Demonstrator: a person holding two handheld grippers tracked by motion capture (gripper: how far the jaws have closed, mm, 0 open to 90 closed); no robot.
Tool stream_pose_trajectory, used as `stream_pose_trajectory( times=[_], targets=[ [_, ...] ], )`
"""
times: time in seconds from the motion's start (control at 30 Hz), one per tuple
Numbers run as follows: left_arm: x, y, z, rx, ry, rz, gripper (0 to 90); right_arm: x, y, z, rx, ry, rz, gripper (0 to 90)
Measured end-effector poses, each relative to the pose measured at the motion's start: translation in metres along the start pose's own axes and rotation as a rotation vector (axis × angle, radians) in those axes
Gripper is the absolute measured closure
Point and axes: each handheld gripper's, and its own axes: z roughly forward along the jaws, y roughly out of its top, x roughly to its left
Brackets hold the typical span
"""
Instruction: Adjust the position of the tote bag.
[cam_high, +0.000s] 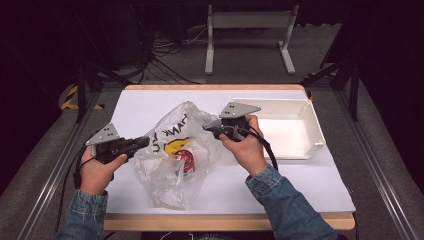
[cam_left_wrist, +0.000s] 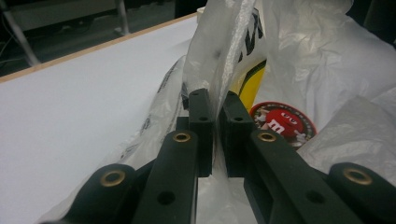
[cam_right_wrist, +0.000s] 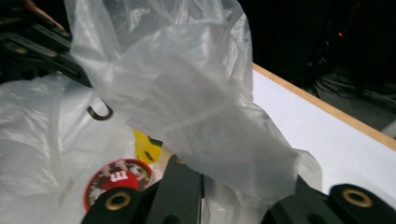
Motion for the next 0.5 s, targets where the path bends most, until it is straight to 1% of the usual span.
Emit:
stream_pose_trajectory(
  times=[0.03, 0.1, 0.13, 0.2, 0.23, 0.27, 0.3, 0.37, 0.47, 0.5],
  targets=[
    [0.001, -0.001, 0.001, 0.009, 0.004, 0.007, 84.7, -0.001, -0.001, 0.002, 0.011, -0.011, 0.004, 87.0],
    [0.003, -0.003, 0.003, 0.019, 0.008, 0.003, 84.6, -0.002, -0.004, 0.005, 0.039, -0.036, 0.017, 87.3],
    [0.003, -0.004, 0.004, 0.023, 0.009, -0.004, 84.6, -0.003, -0.006, 0.007, 0.05, -0.044, 0.025, 87.3],
    [0.006, -0.007, 0.007, 0.041, 0.015, -0.004, 84.6, -0.003, -0.01, 0.012, 0.078, -0.059, 0.035, 87.2],
    [0.006, -0.008, 0.008, 0.044, 0.017, -0.012, 84.5, -0.003, -0.014, 0.016, 0.097, -0.07, 0.039, 87.2],
    [0.008, -0.01, 0.009, 0.05, 0.018, -0.005, 84.5, -0.003, -0.016, 0.017, 0.107, -0.07, 0.04, 87.1],
    [0.008, -0.011, 0.01, 0.053, 0.018, -0.018, 84.4, -0.002, -0.019, 0.02, 0.12, -0.068, 0.043, 87.1],
    [0.011, -0.014, 0.012, 0.064, 0.021, -0.012, 84.2, -0.002, -0.026, 0.025, 0.146, -0.067, 0.047, 87.0],
    [0.012, -0.018, 0.017, 0.081, 0.018, -0.028, 83.8, 0.0, -0.033, 0.03, 0.173, -0.066, 0.044, 86.7],
    [0.014, -0.02, 0.018, 0.091, 0.017, -0.022, 83.6, 0.001, -0.035, 0.032, 0.183, -0.066, 0.045, 86.6]
  ],
)
